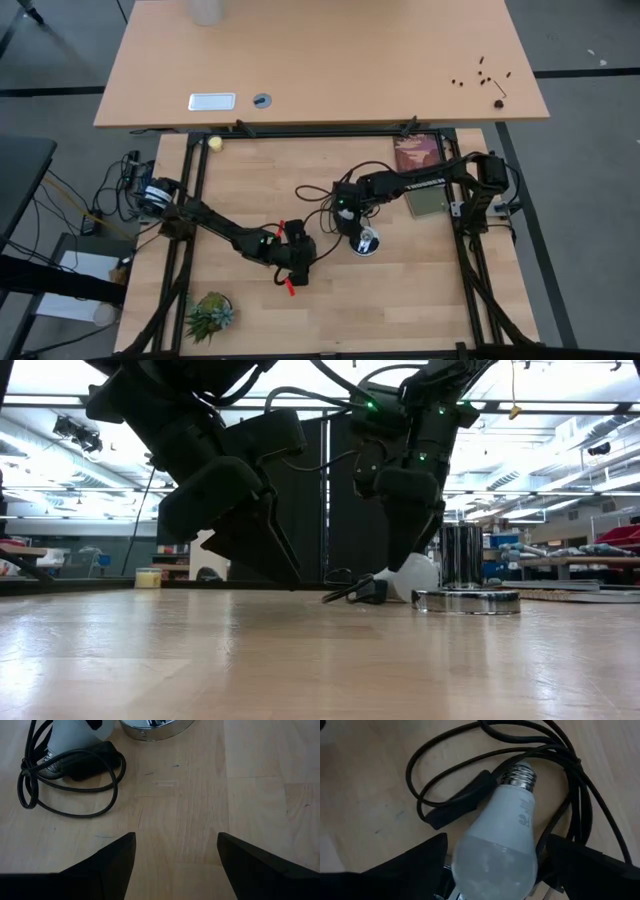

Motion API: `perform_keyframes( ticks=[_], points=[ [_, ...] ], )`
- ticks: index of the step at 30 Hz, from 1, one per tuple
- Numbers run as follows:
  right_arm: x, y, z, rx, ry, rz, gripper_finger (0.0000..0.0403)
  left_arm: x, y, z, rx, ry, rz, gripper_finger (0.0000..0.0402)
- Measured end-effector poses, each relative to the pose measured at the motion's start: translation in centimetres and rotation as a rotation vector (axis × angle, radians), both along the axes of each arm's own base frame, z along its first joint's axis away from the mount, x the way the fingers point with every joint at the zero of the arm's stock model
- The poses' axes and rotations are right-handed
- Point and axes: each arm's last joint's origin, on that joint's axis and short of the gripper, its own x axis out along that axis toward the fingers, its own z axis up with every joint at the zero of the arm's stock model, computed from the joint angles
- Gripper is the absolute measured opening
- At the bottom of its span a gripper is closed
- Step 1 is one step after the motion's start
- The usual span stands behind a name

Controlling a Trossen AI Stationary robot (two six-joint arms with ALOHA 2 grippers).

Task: Screw lightbulb
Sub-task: Insert the lightbulb into the silver lamp

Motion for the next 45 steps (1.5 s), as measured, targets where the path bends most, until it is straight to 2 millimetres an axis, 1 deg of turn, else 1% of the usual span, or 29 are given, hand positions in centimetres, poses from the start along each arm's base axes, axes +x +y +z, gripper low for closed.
perform_keyframes(
  ticks=[3,5,10,13,17,24,29,31,35,38,41,45],
  points=[
    [0.1,0.0,-0.3,-0.003,0.011,0.01,0.0333,0.0,0.0,0.0,0.0,0.0,0.0,0.0284],
    [-0.2,0.0,-0.8,0.001,0.055,0.011,0.0319,0.0,0.0,0.0,-0.002,0.0,0.003,0.0284],
    [0.0,0.1,-1.7,0.004,0.099,0.022,0.0287,0.1,0.0,0.2,-0.01,-0.002,0.011,0.0284],
    [0.1,0.2,-1.6,-0.01,0.095,0.041,0.0275,0.5,-0.2,0.7,-0.007,-0.011,0.005,0.0284],
    [0.3,0.4,-0.9,-0.044,0.113,0.079,0.0272,0.8,-0.3,1.2,0.005,-0.02,-0.012,0.0284],
    [1.1,0.4,1.4,-0.079,0.12,0.121,0.027,1.2,-0.4,1.8,0.03,-0.034,-0.003,0.0284],
    [1.8,0.6,4.4,-0.084,0.125,0.164,0.0275,1.3,-0.3,2.0,0.049,-0.042,0.015,0.0284],
    [1.9,0.9,5.9,-0.041,0.133,0.199,0.0277,1.2,-0.2,2.2,0.091,-0.059,0.052,0.0284],
    [1.7,2.3,8.6,0.083,0.149,0.261,0.0277,1.3,0.1,3.2,0.191,-0.139,0.126,0.0284],
    [1.6,3.5,10.0,0.164,0.141,0.306,0.0278,1.9,-0.4,4.0,0.258,-0.212,0.079,0.0284],
    [1.6,4.9,10.6,0.24,0.12,0.343,0.0279,2.4,-0.6,4.7,0.289,-0.275,0.048,0.0284],
    [1.5,6.5,10.8,0.29,0.122,0.348,0.0279,2.7,-1.1,5.3,0.342,-0.327,0.013,0.0284]
  ],
)
